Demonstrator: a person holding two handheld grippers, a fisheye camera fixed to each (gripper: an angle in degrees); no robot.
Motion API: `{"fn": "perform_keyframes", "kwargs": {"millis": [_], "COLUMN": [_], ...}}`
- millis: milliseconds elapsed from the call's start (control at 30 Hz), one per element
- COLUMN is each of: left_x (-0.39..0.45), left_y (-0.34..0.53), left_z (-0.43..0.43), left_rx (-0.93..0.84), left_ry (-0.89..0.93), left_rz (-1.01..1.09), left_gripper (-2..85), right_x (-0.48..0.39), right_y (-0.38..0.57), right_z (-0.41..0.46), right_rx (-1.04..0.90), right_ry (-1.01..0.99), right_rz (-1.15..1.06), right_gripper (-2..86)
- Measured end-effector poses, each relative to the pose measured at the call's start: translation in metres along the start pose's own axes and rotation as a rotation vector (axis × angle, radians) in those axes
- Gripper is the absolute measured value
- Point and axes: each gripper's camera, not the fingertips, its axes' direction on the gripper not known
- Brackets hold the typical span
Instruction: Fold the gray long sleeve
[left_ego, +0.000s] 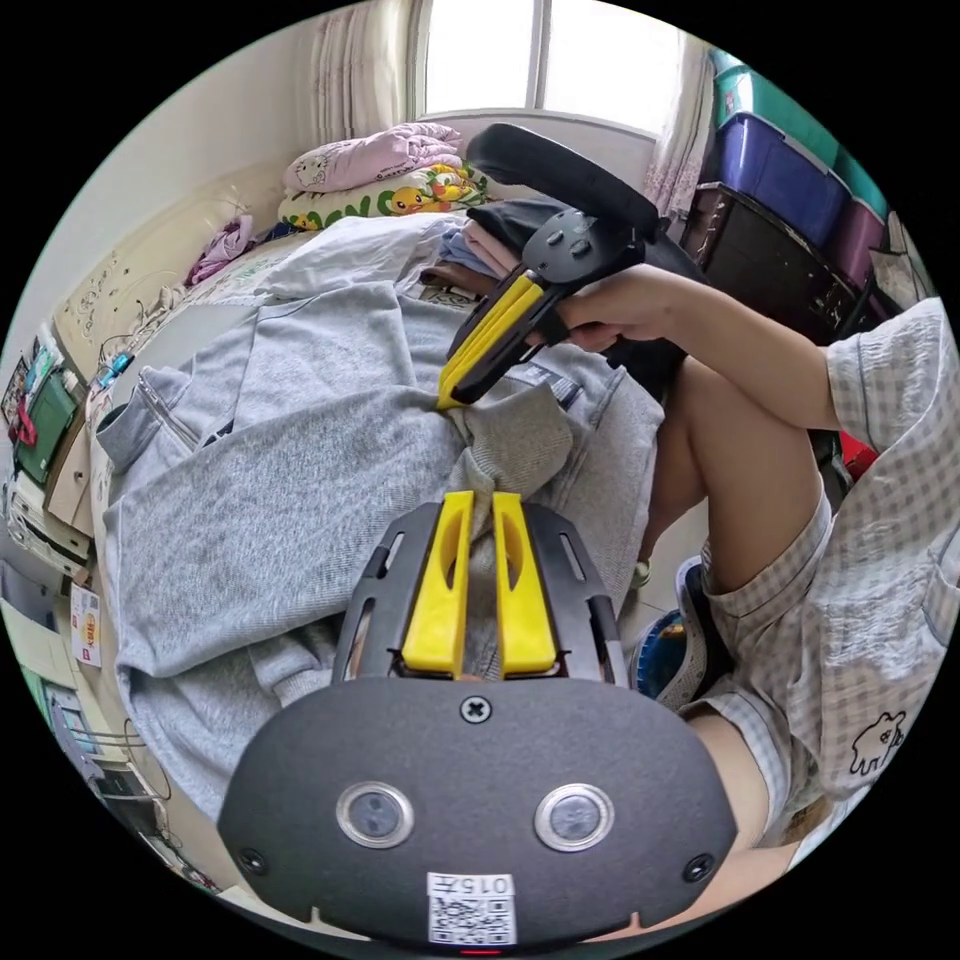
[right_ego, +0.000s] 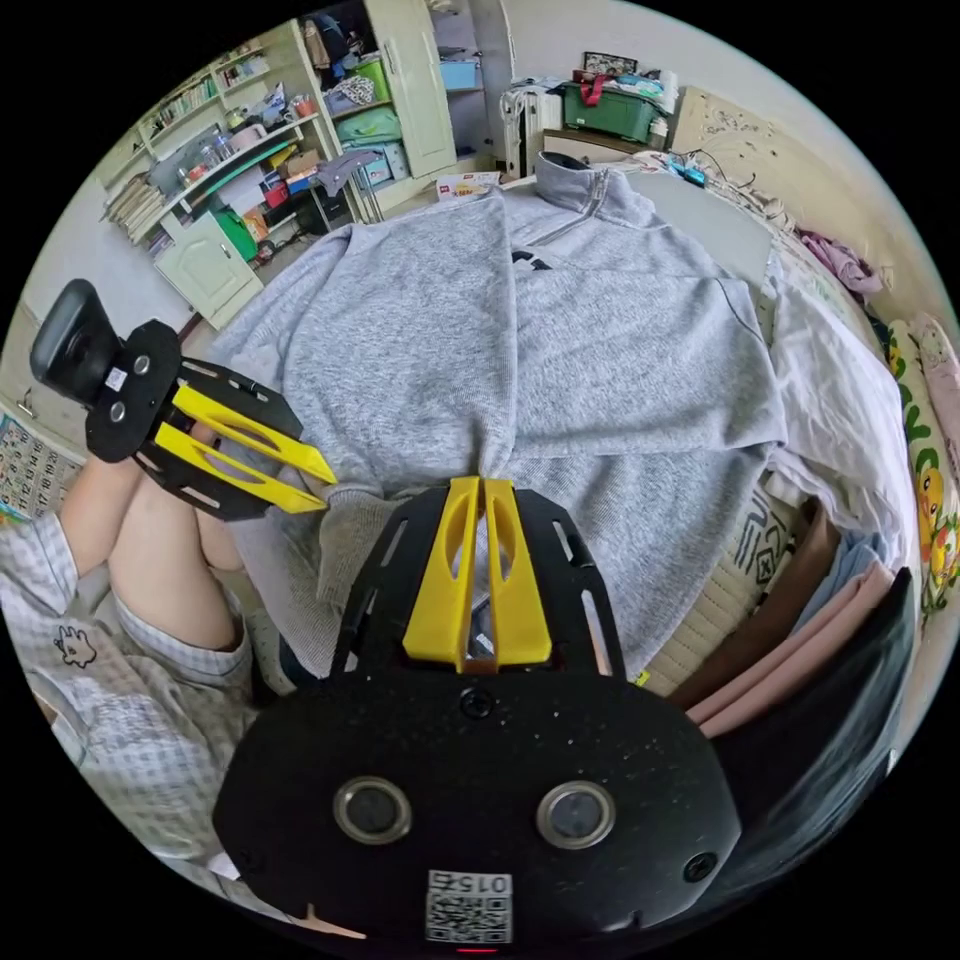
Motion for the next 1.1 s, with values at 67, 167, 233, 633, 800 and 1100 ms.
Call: {"fn": "perform_keyframes", "kwargs": {"millis": [67, 167, 233, 633, 800, 1100], "left_x": [0.002, -0.001, -0.004, -0.018, -0.017, -0.019], "left_y": [-0.005, -0.008, -0.008, -0.009, -0.008, 0.001], "left_z": [0.003, 0.004, 0.004, 0.001, -0.002, -0.011], "left_rx": [-0.01, -0.011, -0.009, -0.027, -0.04, -0.052], "left_ry": [-0.007, 0.013, 0.034, 0.109, 0.094, 0.087], "left_rz": [-0.002, -0.021, -0.038, -0.091, -0.091, -0.098], "left_gripper": [3.7, 3.9, 3.9, 4.1, 4.2, 4.4], "right_x": [-0.017, -0.029, -0.032, -0.059, -0.079, -0.098], "right_y": [-0.008, -0.013, -0.015, -0.025, -0.022, -0.005], "right_z": [0.006, 0.013, 0.016, 0.035, 0.044, 0.053], "right_rx": [-0.016, -0.019, -0.021, -0.071, -0.082, -0.02], "right_ry": [0.065, 0.104, 0.101, 0.144, 0.224, 0.309], "right_rz": [-0.031, -0.051, -0.055, -0.103, -0.127, -0.06], "right_gripper": [0.0, 0.0, -0.1, -0.1, -0.2, -0.2]}}
